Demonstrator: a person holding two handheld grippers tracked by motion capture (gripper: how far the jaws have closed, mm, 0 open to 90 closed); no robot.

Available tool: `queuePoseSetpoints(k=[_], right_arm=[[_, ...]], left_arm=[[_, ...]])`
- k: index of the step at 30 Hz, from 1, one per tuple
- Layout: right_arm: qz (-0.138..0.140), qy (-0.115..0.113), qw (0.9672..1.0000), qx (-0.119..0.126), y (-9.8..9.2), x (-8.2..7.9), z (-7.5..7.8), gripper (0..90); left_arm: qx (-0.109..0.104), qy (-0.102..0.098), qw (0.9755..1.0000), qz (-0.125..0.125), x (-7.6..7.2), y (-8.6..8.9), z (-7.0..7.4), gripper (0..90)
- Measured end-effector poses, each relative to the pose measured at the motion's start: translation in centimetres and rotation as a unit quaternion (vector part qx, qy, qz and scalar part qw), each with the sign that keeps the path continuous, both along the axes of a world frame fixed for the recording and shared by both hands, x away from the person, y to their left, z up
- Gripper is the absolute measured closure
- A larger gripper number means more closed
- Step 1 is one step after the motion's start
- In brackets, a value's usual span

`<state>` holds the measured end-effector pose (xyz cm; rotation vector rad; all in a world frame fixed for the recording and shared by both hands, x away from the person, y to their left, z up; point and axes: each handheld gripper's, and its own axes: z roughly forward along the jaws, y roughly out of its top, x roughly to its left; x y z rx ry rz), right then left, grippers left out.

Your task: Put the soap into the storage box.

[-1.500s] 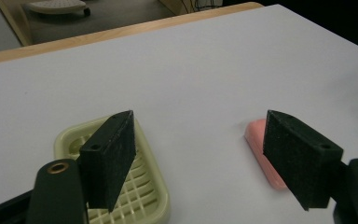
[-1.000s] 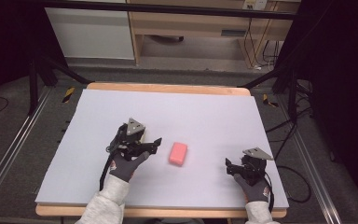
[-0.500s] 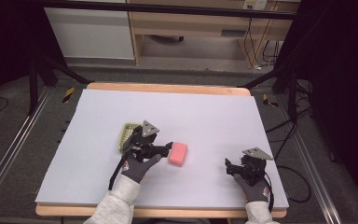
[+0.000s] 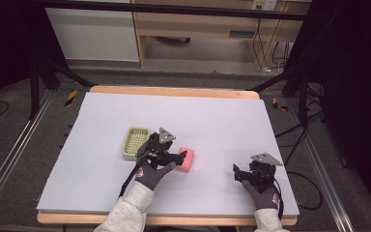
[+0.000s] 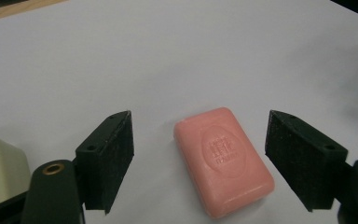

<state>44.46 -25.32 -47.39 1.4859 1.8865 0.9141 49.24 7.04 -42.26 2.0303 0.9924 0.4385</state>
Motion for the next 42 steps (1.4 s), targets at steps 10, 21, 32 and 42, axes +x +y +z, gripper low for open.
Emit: queuePoseSetpoints(k=[10, 21, 32, 42], right_arm=[[0.001, 0.003, 1.0, 0.0, 0.1, 0.1, 0.0, 8.4], [0.001, 0.006, 1.0, 0.002, 0.1, 0.1, -0.1, 8.4], [0.003, 0.011, 0.9999, 0.0, 0.1, 0.2, -0.2, 8.4], [0.003, 0.013, 0.9999, 0.0, 0.2, 0.2, -0.2, 8.4]], left_arm=[[0.016, 0.014, 0.9998, -0.005, 0.3, -1.2, -0.6, 22.6], [0.037, 0.028, 0.9989, -0.013, 0.9, -2.8, -1.7, 22.4], [0.058, 0.047, 0.9971, -0.012, 1.6, -3.8, -3.0, 21.2], [0.066, 0.062, 0.9959, -0.01, 1.9, -4.2, -3.7, 22.4]])
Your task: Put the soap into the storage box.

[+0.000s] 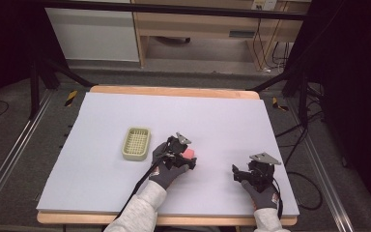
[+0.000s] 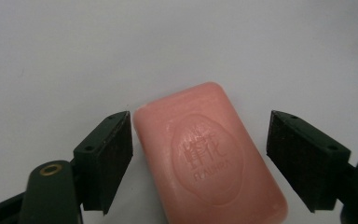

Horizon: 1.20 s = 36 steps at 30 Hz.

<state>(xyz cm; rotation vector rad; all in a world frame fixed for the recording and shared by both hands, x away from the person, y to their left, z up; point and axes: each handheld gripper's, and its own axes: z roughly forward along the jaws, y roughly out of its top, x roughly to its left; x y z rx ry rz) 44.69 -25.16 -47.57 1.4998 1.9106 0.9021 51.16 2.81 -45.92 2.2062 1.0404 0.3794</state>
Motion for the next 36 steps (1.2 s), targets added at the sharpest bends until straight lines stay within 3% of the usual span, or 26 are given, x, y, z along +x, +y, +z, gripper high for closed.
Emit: queuePoseSetpoints(k=[16, 26, 36], right_arm=[[0.002, 0.005, 1.0, -0.003, 0.1, 0.1, -0.1, 8.4], [0.0, 0.005, 1.0, -0.005, 0.2, 0.1, -0.1, 8.4], [0.001, 0.006, 1.0, -0.006, 0.2, 0.2, -0.1, 8.4]], left_arm=[[0.007, 0.026, 0.9996, 0.0, 0.3, 0.0, -1.1, 26.4], [0.015, 0.026, 0.9995, -0.006, 0.3, 0.1, -1.0, 36.4], [0.018, 0.027, 0.9994, -0.014, 0.3, 0.1, -1.0, 36.5]])
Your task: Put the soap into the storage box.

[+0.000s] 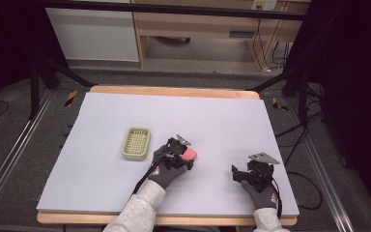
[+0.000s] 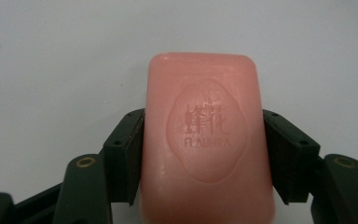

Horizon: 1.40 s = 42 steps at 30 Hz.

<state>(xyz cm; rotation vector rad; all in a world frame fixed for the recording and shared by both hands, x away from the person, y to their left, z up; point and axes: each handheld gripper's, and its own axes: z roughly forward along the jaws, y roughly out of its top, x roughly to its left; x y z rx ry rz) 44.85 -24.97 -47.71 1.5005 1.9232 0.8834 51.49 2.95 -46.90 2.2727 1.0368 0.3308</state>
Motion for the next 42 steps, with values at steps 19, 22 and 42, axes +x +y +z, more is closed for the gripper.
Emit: queuePoseSetpoints(k=[19, 22, 42], right_arm=[[0.001, 0.003, 1.0, 0.001, 0.0, 0.0, 0.0, 8.3], [0.0, 0.004, 1.0, 0.0, 0.0, 0.0, 0.0, 8.4], [-0.002, 0.003, 1.0, 0.002, 0.0, 0.0, 0.0, 8.4]], left_arm=[[0.006, -0.002, 0.9999, -0.014, 0.1, 0.1, 0.0, 36.9], [0.003, 0.001, 0.9998, -0.018, 0.1, 0.1, 0.1, 36.9], [-0.016, -0.024, 0.9993, -0.024, -1.3, 2.2, 3.1, 37.0]])
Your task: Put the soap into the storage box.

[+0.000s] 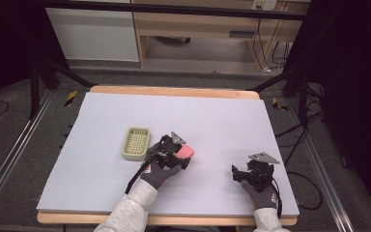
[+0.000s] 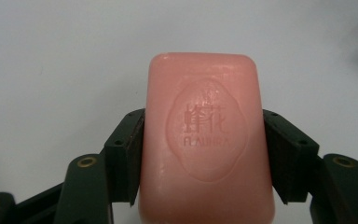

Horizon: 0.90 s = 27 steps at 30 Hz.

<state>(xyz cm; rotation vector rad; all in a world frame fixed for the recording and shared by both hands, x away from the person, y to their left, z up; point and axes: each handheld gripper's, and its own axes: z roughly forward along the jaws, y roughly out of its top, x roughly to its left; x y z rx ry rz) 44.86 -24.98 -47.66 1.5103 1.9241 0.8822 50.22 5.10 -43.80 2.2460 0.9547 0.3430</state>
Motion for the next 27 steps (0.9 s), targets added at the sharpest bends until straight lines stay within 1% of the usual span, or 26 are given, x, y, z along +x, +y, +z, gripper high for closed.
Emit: queuePoseSetpoints(k=[12, 15, 23, 27], right_arm=[[-0.001, -0.001, 1.0, -0.001, -0.1, 0.0, 0.0, 8.3], [-0.002, 0.0, 1.0, -0.001, -0.1, 0.0, 0.0, 8.3], [-0.004, -0.001, 1.0, -0.001, -0.1, 0.0, 0.0, 8.3], [-0.004, -0.001, 1.0, -0.001, -0.1, 0.0, 0.0, 8.3]], left_arm=[[-0.005, -0.013, 0.9999, 0.007, -0.6, 2.3, 1.5, 37.0], [-0.005, -0.011, 0.9999, 0.008, -0.7, 2.9, 1.7, 37.1], [-0.01, -0.016, 0.9996, 0.02, -0.9, 4.7, 2.4, 37.0], [-0.018, -0.017, 0.9992, 0.031, -1.0, 5.7, 2.8, 37.0]])
